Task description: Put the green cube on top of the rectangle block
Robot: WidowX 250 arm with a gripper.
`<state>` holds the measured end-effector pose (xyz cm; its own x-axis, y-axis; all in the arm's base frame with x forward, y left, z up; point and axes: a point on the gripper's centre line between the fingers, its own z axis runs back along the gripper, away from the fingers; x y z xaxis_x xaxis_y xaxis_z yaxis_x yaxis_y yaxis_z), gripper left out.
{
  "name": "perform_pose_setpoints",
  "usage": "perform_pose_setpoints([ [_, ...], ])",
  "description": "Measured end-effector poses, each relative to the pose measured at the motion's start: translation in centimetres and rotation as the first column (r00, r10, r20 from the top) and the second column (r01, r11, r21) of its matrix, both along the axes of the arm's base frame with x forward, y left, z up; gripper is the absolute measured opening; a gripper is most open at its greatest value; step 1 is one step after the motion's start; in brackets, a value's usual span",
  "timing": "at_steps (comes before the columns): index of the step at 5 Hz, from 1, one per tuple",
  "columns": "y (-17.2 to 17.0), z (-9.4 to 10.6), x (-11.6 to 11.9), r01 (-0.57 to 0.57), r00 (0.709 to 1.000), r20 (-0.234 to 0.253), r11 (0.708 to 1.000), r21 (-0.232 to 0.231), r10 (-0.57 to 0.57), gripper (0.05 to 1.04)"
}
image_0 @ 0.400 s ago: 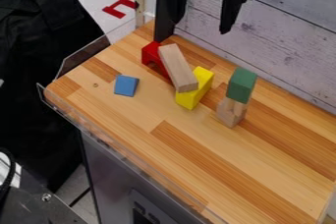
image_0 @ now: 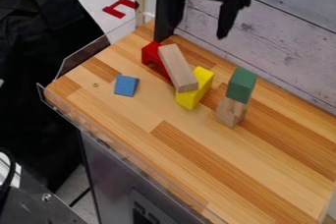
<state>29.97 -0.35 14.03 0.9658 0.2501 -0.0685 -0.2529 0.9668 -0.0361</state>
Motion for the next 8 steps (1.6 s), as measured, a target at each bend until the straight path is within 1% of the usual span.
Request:
perform_pose_setpoints([
  [1, -0.7, 0.3, 0.5, 0.008, 1.000, 0.020, 1.000, 0.019, -0.009, 1.000],
  [2, -1.8, -1.1, 1.1, 0.023, 1.000, 0.007, 1.000, 0.012, -0.024, 1.000],
  [4, -4.5, -3.1, 1.6, 0.058, 0.998, -0.009, 0.998, -0.015, -0.058, 1.000],
  [5, -5.5, -4.1, 1.6, 0.064, 0.997, -0.031, 0.997, -0.032, -0.064, 0.999],
  [6, -6.0, -4.1, 1.5, 0.067, 0.997, -0.032, 0.997, -0.029, -0.068, 1.000],
  [8, -6.3, -5.8, 1.3, 0.057, 0.994, -0.094, 0.998, -0.024, -0.059, 1.000],
])
